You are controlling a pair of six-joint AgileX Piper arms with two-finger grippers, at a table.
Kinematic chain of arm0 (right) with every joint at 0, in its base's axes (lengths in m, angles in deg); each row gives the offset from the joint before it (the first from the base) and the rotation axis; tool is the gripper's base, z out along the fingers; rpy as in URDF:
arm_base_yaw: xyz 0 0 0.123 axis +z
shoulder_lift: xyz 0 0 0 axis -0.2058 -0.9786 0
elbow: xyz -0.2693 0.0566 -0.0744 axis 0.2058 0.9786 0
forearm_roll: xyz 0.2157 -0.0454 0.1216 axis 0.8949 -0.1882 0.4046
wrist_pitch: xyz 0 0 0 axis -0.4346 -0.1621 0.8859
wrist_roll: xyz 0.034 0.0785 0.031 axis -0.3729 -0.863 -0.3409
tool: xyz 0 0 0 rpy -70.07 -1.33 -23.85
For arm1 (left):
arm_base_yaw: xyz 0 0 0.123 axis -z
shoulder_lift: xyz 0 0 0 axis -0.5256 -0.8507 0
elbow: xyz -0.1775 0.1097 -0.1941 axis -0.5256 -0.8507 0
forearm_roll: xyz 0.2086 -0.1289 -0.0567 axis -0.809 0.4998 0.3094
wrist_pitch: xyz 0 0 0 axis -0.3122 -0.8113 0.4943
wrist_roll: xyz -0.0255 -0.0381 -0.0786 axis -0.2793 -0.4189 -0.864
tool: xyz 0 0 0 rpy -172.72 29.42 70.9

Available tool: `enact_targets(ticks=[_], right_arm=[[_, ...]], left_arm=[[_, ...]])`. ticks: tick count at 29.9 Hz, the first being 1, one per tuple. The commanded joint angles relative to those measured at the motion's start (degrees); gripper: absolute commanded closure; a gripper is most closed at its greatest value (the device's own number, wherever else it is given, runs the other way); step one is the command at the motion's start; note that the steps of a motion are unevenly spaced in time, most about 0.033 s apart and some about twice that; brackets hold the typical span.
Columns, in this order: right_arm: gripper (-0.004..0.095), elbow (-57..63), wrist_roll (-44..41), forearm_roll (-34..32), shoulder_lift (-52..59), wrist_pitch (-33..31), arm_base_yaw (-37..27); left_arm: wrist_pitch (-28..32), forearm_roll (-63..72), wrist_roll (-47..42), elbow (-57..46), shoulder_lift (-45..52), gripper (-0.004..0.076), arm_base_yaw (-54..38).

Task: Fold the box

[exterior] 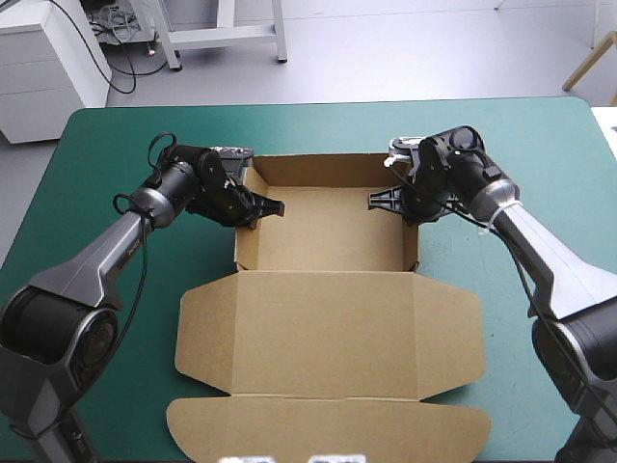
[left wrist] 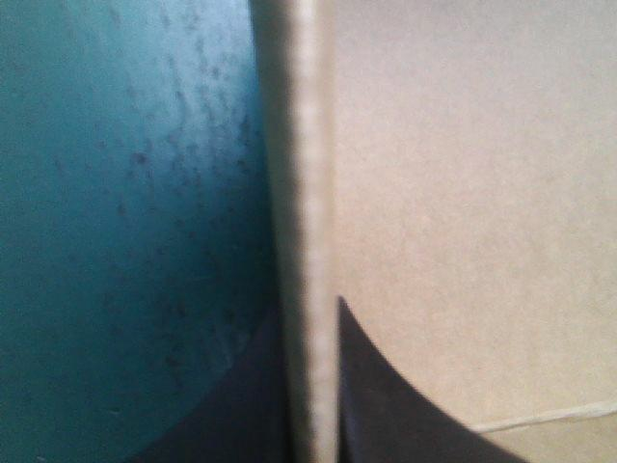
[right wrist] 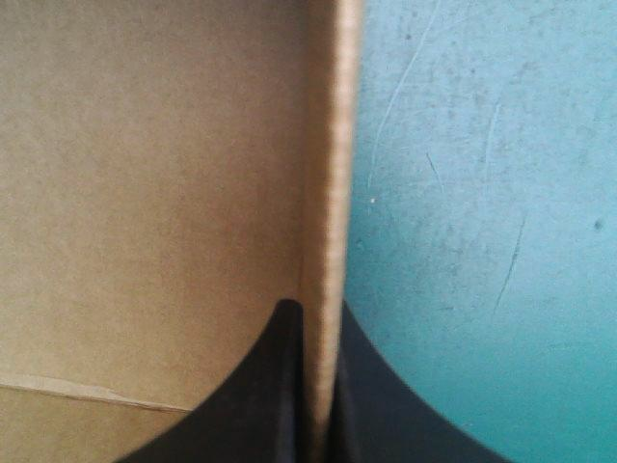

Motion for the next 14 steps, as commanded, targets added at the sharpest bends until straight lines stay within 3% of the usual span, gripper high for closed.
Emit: enact_targets(ticks=[1, 14], right_arm=[[0.0912, -1.5, 1.3, -1.3, 0.9, 1.6, -0.9], [0.0912, -1.6, 1.3, -1.4, -1.3, 3.5, -0.9]], left_arm=[[-0.8, 0.3, -0.1, 2.4, 1.5, 0.0734, 0.3], [-7.5, -9.1, -4.8, 6.2, -3.0, 0.0734, 2.5]])
